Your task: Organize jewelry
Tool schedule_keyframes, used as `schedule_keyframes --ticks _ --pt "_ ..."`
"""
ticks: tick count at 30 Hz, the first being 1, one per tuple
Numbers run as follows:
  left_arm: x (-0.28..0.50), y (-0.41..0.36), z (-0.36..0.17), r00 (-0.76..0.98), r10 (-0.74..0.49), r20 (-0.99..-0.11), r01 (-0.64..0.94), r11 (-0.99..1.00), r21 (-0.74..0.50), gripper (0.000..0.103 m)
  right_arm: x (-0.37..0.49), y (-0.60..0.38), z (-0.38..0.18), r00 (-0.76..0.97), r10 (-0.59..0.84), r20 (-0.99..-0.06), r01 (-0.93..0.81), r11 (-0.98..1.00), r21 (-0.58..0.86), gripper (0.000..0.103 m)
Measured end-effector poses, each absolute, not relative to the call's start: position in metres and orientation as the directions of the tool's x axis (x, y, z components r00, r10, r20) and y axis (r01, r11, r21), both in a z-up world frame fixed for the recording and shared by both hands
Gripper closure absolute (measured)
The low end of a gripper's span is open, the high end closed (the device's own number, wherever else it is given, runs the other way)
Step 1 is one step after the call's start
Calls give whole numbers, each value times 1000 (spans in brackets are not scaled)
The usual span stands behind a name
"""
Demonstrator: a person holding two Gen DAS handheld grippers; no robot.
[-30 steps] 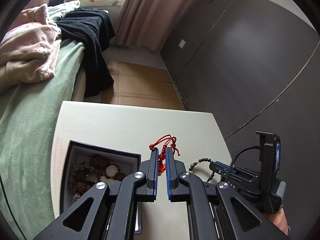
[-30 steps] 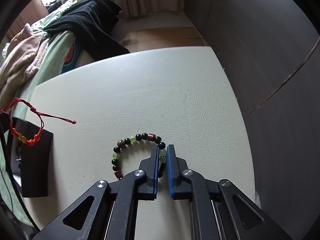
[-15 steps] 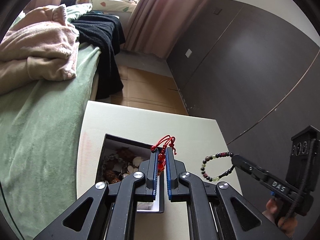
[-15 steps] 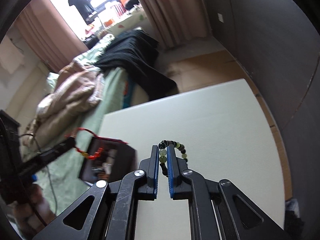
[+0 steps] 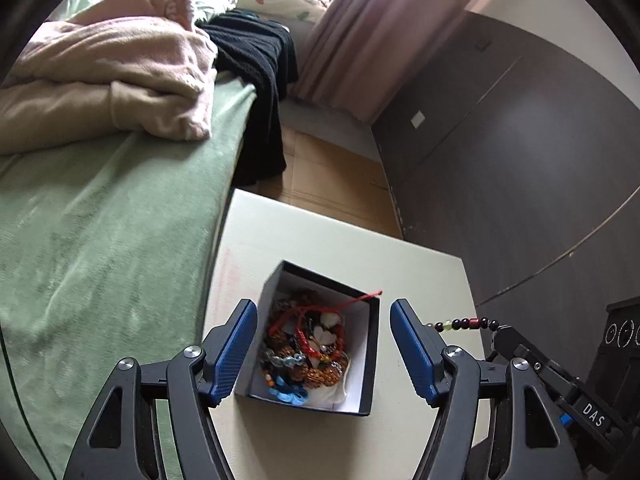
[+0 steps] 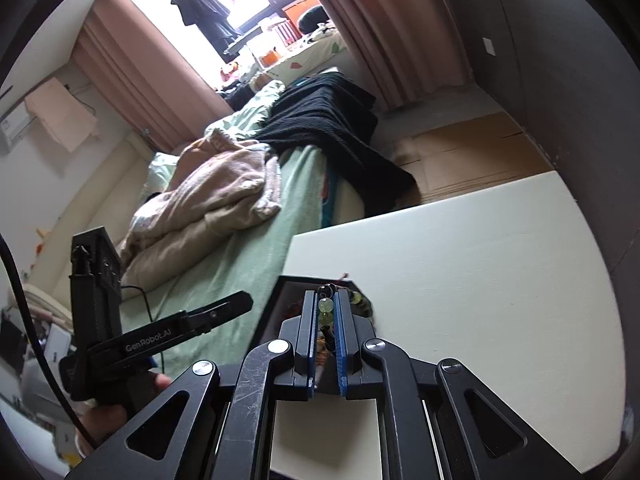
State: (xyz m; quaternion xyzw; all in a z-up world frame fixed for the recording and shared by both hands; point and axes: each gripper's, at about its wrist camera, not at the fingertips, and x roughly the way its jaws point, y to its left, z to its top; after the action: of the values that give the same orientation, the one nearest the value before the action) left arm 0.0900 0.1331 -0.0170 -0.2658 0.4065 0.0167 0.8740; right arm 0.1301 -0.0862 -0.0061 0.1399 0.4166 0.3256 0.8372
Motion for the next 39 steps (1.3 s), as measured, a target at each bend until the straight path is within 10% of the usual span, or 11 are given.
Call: schedule_keyframes --ticks 24,30,34,39 --pt "83 181 -11 717 -183 -673 -311 779 -544 33 149 -23 -28 449 582 -678 -426 807 410 93" --pt "84 184 -10 720 -185 -669 -314 772 -552 33 154 -11 -45 346 616 -708 -442 773 456 85" --pt "83 179 -9 721 -192 -665 -302 778 -551 33 154 -35 -38 378 618 -689 -408 779 476 53" --pt "81 162 -5 716 -192 -671 -268 812 -519 33 148 -63 -25 399 625 -671 -393 778 490 44"
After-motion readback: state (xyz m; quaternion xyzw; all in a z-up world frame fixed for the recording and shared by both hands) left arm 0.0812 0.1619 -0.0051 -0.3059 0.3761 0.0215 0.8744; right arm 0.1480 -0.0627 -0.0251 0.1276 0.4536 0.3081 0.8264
